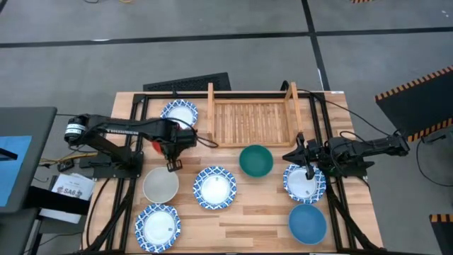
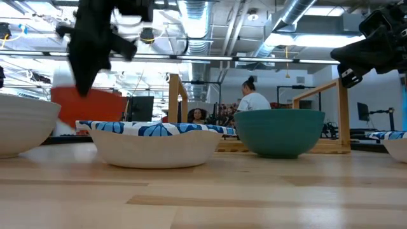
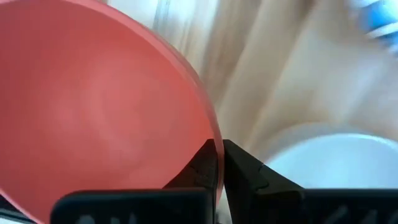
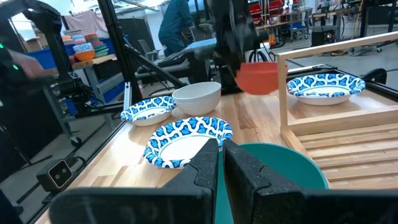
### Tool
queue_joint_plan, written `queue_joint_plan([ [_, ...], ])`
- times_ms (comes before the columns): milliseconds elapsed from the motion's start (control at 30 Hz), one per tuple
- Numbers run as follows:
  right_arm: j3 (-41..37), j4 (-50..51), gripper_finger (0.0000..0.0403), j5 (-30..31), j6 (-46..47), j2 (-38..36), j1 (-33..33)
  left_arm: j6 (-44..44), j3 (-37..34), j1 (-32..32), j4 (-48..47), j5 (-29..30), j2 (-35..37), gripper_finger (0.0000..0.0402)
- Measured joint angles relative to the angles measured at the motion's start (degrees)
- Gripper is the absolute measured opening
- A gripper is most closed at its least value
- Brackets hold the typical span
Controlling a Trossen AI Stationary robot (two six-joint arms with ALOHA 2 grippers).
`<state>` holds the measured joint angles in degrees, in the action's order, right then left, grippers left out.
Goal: Place and stack bowls onto a shelf
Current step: Put the orange bowl on the shelf
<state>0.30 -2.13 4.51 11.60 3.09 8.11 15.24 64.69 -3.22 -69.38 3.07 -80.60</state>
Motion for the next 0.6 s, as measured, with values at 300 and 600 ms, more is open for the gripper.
queue_joint_plan([
  [300, 0.0, 0.0, 0.0051, 0.0, 0.0, 0.0, 0.0, 1.9, 32.2, 0.0, -13.4, -3.5, -2.0, 0.0],
  [600, 0.0, 0.0, 0.0051, 0.0, 0.0, 0.0, 0.0, -5.7, 65.4, 0.2, -15.1, -3.0, -21.3, 0.0],
])
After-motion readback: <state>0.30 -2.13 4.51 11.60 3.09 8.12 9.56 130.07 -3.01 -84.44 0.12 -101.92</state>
